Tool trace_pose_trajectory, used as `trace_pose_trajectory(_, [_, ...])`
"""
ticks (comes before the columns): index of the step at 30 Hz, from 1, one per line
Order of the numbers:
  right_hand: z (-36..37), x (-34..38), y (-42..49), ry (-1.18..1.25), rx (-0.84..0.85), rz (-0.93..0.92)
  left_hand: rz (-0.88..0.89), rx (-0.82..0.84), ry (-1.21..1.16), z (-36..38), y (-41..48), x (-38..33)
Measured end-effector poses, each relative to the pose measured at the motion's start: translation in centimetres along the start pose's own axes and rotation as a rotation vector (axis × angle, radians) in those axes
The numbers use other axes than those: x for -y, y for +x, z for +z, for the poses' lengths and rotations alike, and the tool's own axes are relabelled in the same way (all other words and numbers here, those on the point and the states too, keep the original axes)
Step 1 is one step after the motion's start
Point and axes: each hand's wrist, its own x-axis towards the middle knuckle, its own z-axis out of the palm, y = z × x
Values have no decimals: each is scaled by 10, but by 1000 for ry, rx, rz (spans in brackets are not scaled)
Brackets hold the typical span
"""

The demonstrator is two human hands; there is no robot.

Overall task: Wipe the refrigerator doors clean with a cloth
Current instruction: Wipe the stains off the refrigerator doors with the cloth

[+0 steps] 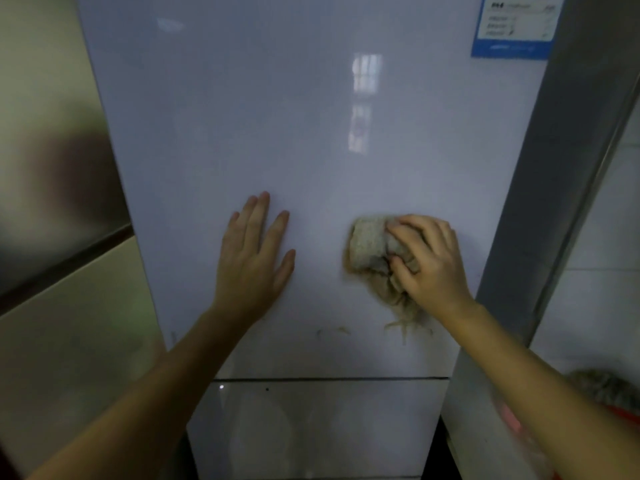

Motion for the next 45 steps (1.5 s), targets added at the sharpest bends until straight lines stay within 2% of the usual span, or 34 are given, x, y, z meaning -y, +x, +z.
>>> trace_pose_trajectory(6, [26, 1, -80, 74, 179, -186, -66, 44, 55, 13, -3, -16])
trace_pose_trajectory(9, [23, -2, -102, 92, 220, -180, -79, 31, 78, 15, -3, -21])
trace_pose_trajectory(13, [2, -17, -89, 83, 187, -105, -95, 42, 90, 15, -4, -23])
trace_pose_trajectory(17, [-22, -36, -55, 25, 53, 54, -110, 51, 69, 12, -4, -25])
trace_pose_trajectory(20, [-20, -40, -52, 42, 19, 88, -97, 65, 46, 11, -10, -32])
trace_pose_trajectory(27, [10, -26, -132, 117, 251, -102, -98, 101, 43, 16, -29, -44])
trace_pose_trajectory(29, [11, -26, -147, 130, 268, -114, -110, 114, 31, 17, -34, -48])
trace_pose_trajectory(32, [3, -32, -144, 115, 233, -78, -93, 105, 37, 19, -40, -51])
trace_pose_trajectory(39, [-28, -55, -96, 69, 28, 166, -60, 90, 86, 20, -43, -47])
trace_pose_trajectory(42, [-25, -51, -106, 73, 42, 183, -57, 132, 92, 20, -44, -46])
trace_pose_trajectory(45, [-16, -44, -137, 73, 126, 169, -51, 143, 106, 22, -46, -45])
